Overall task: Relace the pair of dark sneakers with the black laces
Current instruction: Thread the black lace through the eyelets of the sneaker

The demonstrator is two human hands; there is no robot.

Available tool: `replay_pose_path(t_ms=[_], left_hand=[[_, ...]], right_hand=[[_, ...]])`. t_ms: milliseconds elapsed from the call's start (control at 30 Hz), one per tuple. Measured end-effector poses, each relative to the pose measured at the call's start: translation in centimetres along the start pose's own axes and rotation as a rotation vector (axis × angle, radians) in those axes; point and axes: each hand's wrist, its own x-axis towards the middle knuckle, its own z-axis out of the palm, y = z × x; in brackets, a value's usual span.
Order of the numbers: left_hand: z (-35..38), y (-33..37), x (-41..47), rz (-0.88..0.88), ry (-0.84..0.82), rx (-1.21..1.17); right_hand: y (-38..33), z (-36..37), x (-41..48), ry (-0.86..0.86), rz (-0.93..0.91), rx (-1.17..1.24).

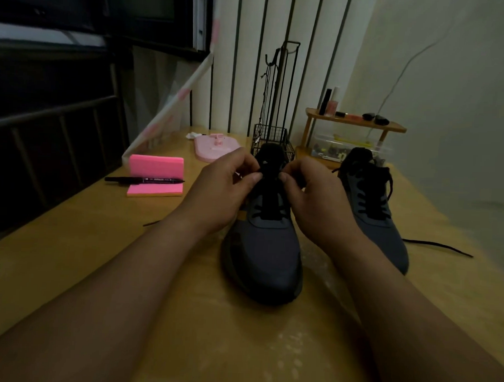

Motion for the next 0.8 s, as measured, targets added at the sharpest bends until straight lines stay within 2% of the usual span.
replay_pose_path(t_ms=[100,533,667,800], left_hand=[[0.1,-0.2,0.1,-0.003,0.001,-0.024],[0.0,0.0,0.3,-0.079,-0.068,-0.219],[-0.1,-0.5,0.3,-0.11,-0.101,-0.22],[0.2,-0.5,0.3,-0.093,-0.088,-0.24]], right_hand=[[0.1,0.2,0.0,-0.015,0.018,0.022],[-0.4,-0.5,0.1,-0.089,0.285,0.398],[-0.1,-1.3,-0.3,-0.127,0.272,0.417],[-0.1,-1.2,-0.4,-0.096,0.258,0.39]])
